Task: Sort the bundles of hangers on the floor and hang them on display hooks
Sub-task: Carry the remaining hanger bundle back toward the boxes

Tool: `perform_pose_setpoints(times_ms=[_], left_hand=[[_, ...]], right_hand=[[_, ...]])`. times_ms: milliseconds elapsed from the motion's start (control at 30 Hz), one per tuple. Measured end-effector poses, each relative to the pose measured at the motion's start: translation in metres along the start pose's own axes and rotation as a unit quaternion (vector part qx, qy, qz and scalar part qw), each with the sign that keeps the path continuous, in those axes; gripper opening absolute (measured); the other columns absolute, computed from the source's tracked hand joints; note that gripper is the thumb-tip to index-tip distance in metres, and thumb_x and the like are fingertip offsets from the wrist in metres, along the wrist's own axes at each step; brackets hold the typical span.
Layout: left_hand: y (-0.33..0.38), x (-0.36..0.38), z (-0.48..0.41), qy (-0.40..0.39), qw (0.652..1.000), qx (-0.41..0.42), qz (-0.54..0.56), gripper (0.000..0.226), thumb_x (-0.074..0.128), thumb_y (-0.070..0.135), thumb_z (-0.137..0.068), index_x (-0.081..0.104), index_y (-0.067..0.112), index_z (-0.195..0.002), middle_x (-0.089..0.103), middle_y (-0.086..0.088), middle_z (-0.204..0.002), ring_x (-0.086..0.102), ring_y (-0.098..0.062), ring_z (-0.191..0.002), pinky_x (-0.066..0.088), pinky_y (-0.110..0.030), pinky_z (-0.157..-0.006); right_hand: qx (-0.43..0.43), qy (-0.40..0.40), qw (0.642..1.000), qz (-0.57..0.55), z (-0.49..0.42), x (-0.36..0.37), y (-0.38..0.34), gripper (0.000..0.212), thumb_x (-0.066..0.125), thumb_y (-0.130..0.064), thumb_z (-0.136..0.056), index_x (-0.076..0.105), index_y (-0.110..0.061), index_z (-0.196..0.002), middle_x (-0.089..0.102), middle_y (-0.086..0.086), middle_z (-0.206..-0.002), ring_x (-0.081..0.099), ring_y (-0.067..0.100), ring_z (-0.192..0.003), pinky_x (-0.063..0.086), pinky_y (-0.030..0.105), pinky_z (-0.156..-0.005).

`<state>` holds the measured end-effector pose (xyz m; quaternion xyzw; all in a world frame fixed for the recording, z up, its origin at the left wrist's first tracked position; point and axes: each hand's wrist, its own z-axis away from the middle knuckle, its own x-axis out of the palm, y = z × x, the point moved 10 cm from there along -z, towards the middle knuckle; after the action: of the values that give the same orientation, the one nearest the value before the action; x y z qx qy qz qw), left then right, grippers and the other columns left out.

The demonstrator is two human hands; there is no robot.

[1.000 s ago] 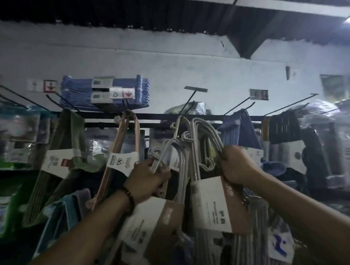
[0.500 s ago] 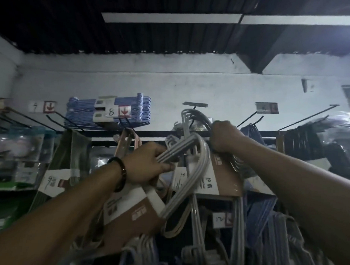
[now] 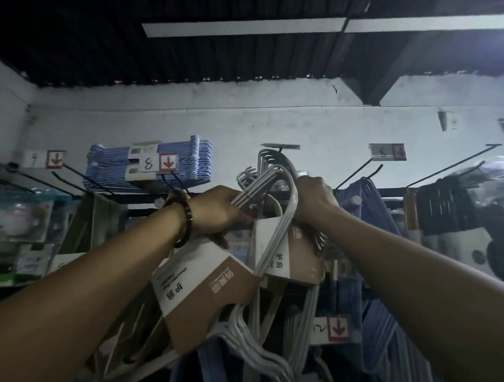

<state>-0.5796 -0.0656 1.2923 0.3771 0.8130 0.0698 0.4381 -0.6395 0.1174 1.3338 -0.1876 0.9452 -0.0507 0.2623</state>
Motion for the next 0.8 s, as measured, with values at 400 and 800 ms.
perform_pose_setpoints(times_ms=[400, 800], left_hand=[[-0.064, 0.026, -0.017, 0.03, 0.991, -0.069, -0.109, 0.028, 0.066, 0.032, -0.099, 0.071, 0.024, -0.125, 0.074, 0.0, -0.118, 0.069, -0.021, -0.103, 0.057, -0.036, -0.094], [-0.094, 0.055, -0.012, -0.011, 0.992, -0.121, 0.039, 0.038, 0.049, 0.04, -0.108, 0.063, 0.006, -0.12, 0.081, -0.01, -0.09, 0.078, -0.035, -0.088, 0.059, -0.057, -0.092]], right_hand=[[0.097, -0.076, 0.982, -0.142, -0.011, 0.113, 0.017, 0.027, 0.055, -0.019, -0.1, 0.071, -0.002, -0.113, 0.072, 0.018, -0.109, 0.07, 0.036, -0.1, 0.055, 0.035, -0.075], [0.024, -0.269, 0.963, 0.027, -0.011, 0.143, 0.026, 0.027, 0.065, -0.015, -0.097, 0.07, 0.003, -0.117, 0.073, 0.02, -0.11, 0.074, 0.036, -0.096, 0.063, 0.044, -0.084]])
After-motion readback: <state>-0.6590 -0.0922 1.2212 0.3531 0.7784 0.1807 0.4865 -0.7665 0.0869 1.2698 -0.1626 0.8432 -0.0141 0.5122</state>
